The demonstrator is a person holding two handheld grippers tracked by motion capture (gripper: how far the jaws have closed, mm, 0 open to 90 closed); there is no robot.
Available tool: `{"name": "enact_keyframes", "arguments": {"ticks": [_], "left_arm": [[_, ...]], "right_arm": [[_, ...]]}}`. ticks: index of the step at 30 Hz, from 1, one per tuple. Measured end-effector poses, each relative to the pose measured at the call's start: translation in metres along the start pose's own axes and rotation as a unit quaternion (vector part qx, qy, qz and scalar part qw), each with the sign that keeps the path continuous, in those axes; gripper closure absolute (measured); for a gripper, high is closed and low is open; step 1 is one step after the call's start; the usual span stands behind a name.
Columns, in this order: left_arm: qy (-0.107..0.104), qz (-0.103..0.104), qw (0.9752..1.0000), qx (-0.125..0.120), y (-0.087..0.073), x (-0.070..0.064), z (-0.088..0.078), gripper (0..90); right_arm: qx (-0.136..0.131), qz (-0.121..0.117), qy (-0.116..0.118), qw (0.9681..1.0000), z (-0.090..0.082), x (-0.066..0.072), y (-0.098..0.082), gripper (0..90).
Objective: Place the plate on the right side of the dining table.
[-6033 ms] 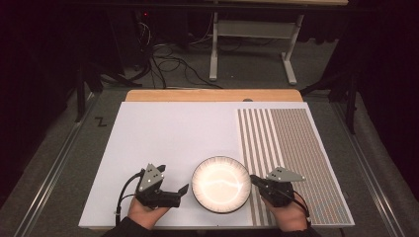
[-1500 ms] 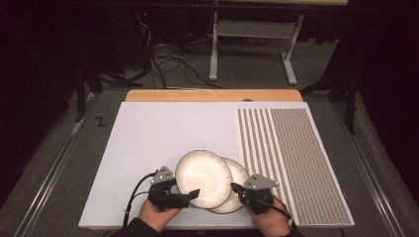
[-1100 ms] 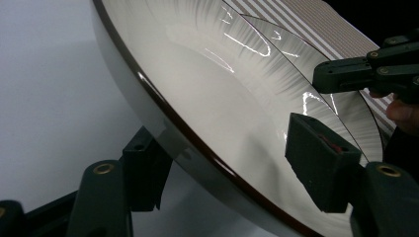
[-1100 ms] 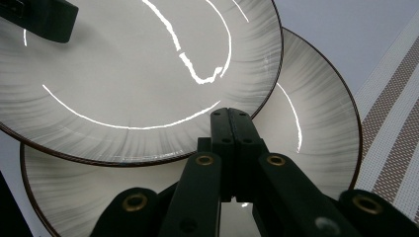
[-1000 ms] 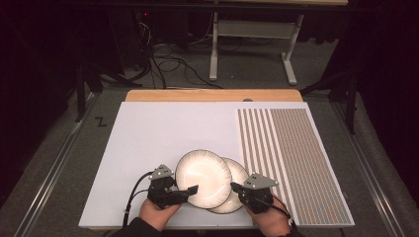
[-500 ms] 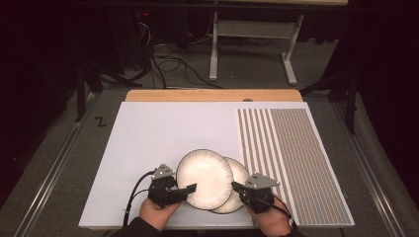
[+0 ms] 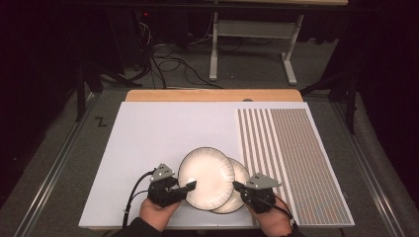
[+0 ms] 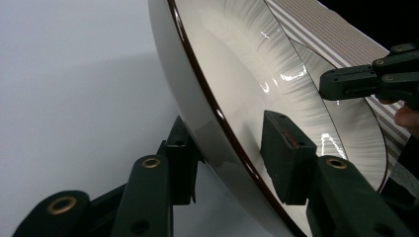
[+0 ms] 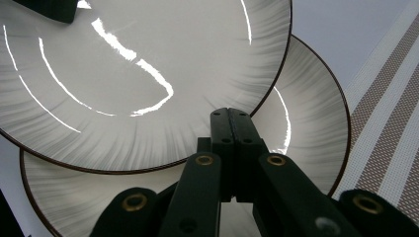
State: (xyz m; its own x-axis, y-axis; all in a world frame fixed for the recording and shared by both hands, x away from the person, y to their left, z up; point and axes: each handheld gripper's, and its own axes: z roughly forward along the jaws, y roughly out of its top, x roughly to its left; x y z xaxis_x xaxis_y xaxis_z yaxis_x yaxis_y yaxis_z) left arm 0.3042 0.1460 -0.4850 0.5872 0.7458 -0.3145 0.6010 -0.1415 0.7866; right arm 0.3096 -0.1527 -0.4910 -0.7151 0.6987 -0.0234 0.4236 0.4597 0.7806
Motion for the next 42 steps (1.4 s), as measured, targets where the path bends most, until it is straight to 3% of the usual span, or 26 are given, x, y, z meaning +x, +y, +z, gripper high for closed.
{"name": "enact_keyframes", "arguments": {"ticks": [7, 14, 33, 42], "left_arm": [[-0.002, 0.016, 0.9996, -0.022, 0.000, -0.004, -0.003, 63.4], [-0.001, 0.032, 0.9988, -0.038, 0.000, -0.008, -0.005, 65.5], [0.004, 0.049, 0.9972, -0.057, -0.002, -0.012, -0.006, 66.4], [0.007, 0.059, 0.9962, -0.063, -0.002, -0.014, -0.007, 66.8]], "right_arm": [[-0.007, 0.007, -0.001, 0.9999, -0.005, -0.003, 0.000, 90.0], [-0.020, 0.013, -0.003, 0.9997, -0.012, -0.010, 0.000, 82.4], [-0.085, 0.037, -0.001, 0.9957, -0.055, -0.030, -0.004, 50.2], [-0.108, 0.047, -0.020, 0.9929, -0.067, -0.031, -0.010, 21.1]]}}
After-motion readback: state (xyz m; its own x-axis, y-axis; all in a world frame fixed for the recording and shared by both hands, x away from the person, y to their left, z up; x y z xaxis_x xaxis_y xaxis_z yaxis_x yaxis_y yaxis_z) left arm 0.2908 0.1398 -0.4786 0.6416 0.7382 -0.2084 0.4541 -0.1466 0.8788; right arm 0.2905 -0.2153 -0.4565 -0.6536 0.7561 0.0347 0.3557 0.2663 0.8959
